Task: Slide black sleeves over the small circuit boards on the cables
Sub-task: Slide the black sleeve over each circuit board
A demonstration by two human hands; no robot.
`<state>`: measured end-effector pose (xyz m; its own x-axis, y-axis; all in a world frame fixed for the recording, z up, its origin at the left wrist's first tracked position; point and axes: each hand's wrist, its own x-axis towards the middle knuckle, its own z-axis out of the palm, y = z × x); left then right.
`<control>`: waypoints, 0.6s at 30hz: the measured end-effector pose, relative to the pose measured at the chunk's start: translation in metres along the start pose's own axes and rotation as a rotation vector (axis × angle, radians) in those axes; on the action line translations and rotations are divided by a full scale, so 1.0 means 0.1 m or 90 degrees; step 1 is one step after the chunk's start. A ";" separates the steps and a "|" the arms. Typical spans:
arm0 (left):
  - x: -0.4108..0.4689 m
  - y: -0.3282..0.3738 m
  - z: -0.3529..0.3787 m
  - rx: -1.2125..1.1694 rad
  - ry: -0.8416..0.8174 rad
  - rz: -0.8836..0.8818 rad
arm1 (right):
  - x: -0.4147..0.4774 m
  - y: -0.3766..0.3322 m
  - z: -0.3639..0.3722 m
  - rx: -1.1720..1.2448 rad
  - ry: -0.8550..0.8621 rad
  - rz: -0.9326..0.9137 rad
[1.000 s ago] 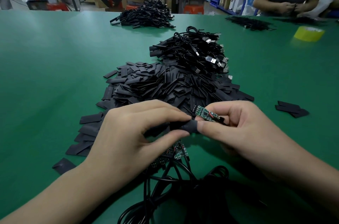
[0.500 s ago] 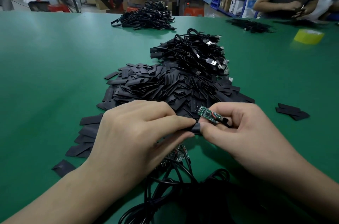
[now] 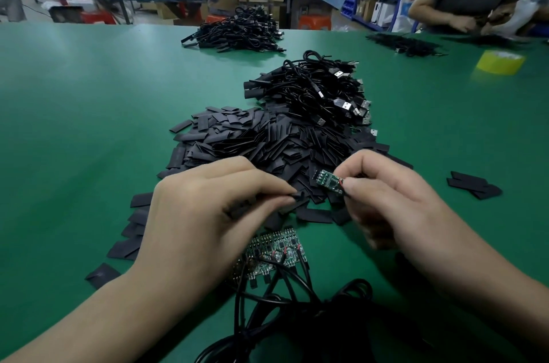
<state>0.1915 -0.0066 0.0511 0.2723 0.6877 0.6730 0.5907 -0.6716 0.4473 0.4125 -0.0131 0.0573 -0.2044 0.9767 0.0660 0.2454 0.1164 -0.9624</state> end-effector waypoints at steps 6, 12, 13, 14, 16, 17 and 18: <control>0.00 -0.09 0.03 0.000 0.006 0.003 | -0.01 -0.05 0.00 -0.014 -0.047 -0.049; -0.01 -0.09 0.03 -0.003 0.003 0.028 | 0.00 -0.03 0.02 0.003 -0.041 -0.042; -0.01 -0.08 0.03 -0.004 -0.001 0.026 | 0.00 -0.03 0.01 0.003 -0.042 -0.040; 0.00 -0.06 0.02 -0.003 -0.007 0.021 | 0.00 -0.03 0.01 0.007 -0.044 -0.039; -0.01 -0.07 -0.01 0.000 -0.015 0.031 | 0.00 -0.03 0.00 0.014 -0.048 -0.032; -0.02 -0.08 0.00 0.008 -0.018 0.043 | 0.00 -0.03 0.00 0.018 -0.054 -0.026; -0.01 -0.08 -0.01 0.020 -0.026 0.055 | 0.00 -0.03 -0.01 0.024 -0.061 -0.017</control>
<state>0.1853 -0.0023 0.0472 0.3534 0.6382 0.6840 0.5874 -0.7205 0.3687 0.4126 -0.0134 0.0601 -0.3008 0.9512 0.0684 0.2025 0.1338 -0.9701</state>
